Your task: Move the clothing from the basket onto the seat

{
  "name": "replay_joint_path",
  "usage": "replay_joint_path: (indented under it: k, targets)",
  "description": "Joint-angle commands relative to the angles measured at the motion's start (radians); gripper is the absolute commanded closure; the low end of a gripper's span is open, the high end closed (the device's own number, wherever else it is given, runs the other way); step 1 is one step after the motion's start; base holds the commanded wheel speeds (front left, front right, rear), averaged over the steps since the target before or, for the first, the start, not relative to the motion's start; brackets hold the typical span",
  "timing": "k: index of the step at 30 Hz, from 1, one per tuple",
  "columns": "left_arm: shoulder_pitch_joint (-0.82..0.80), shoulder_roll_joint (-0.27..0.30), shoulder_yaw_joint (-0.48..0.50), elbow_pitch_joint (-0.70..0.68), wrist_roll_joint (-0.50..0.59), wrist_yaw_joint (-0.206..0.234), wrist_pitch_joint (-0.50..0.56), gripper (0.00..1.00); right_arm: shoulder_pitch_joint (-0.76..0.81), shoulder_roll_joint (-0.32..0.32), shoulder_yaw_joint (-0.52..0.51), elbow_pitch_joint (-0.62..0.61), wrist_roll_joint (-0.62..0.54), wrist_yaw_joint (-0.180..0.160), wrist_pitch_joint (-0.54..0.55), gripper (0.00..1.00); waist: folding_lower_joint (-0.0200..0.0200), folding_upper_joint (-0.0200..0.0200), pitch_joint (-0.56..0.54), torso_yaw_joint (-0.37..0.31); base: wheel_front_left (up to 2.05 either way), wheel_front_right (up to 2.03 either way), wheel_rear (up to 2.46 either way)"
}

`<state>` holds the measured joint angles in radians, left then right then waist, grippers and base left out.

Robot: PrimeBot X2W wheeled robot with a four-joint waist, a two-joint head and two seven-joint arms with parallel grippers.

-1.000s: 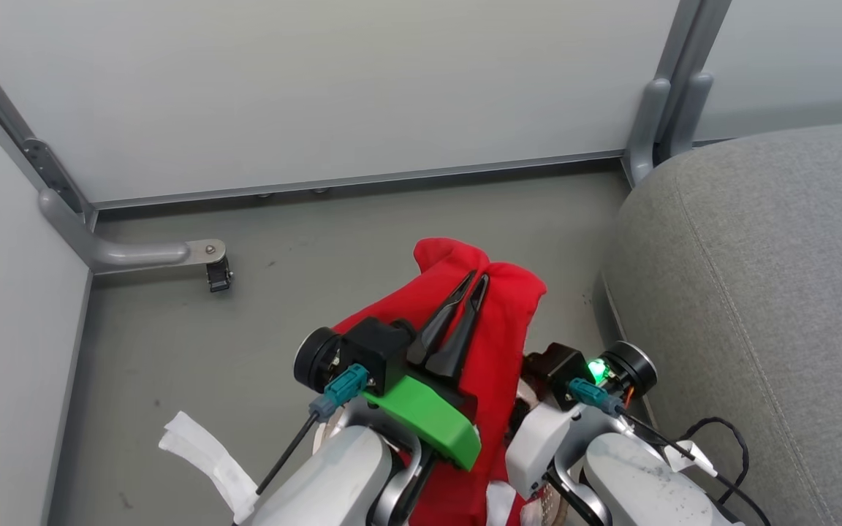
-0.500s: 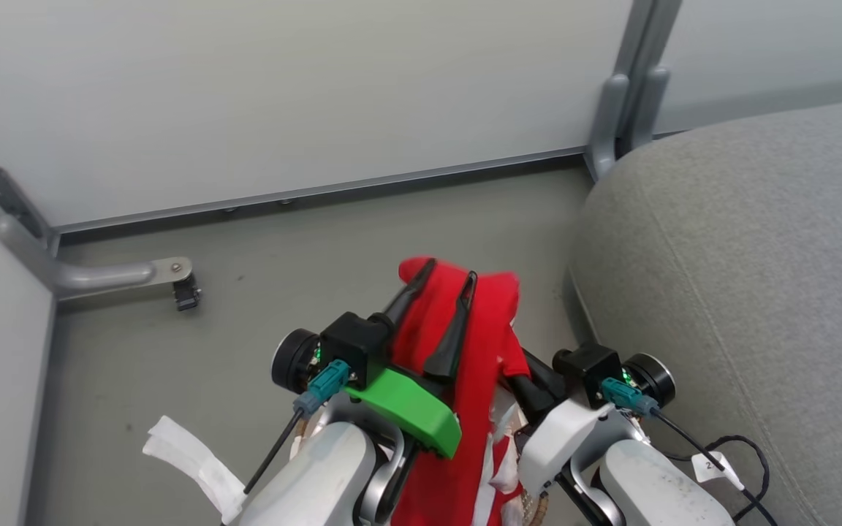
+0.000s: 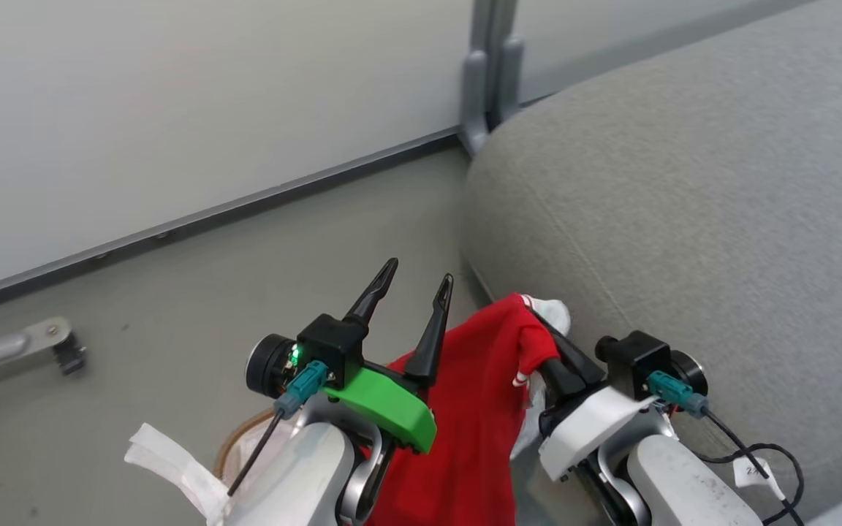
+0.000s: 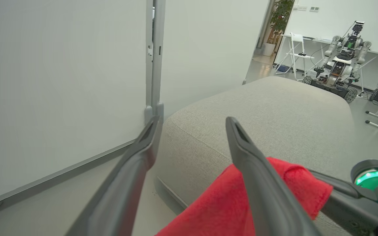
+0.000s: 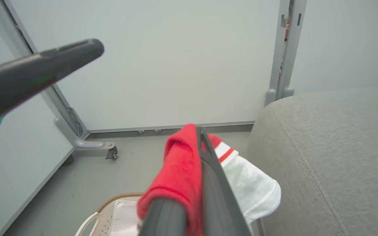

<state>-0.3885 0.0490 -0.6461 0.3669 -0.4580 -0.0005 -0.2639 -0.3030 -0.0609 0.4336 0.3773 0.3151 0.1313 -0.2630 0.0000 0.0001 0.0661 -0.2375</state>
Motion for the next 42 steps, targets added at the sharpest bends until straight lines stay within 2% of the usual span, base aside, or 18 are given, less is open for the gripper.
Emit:
replay_joint_path:
  k: [1,10,19,26,34,42]
  targets:
    - [0.009,0.003,0.009,0.003,0.014,-0.004,-0.001,0.00,0.009,-0.003,-0.013,-0.017,0.006,-0.001,-0.002,1.00,0.0000,-0.0001,0.024,-0.130,0.00,0.00,0.00]
    - [0.027,0.004,0.037,0.017,0.056,-0.025,-0.001,0.00,0.025,-0.002,-0.067,-0.068,0.013,-0.001,-0.002,1.00,0.0000,-0.0001,0.037,-0.275,0.00,0.00,0.00]
    - [0.000,0.004,0.016,0.028,0.064,-0.044,-0.001,0.00,-0.019,-0.029,-0.167,-0.109,-0.004,-0.001,-0.002,1.00,0.0000,-0.0001,0.079,-0.294,0.00,0.00,0.00]
    - [-0.018,0.004,0.034,0.038,0.097,-0.038,-0.001,0.00,-0.219,-0.131,-0.205,-0.119,-0.038,-0.001,-0.002,1.00,0.0000,-0.0001,0.145,-0.285,0.00,0.00,0.00]
    - [-0.069,0.004,0.049,0.044,0.150,-0.057,-0.001,0.00,-0.517,-0.296,-0.243,-0.062,-0.093,-0.001,-0.002,1.00,0.0000,-0.0001,0.273,-0.205,0.00,0.00,0.00]
    - [-0.128,0.004,0.043,0.038,0.188,-0.073,-0.001,0.00,-0.760,-0.408,-0.307,0.043,-0.174,-0.001,-0.002,1.00,0.0000,-0.0001,0.383,-0.127,0.00,0.00,0.00]
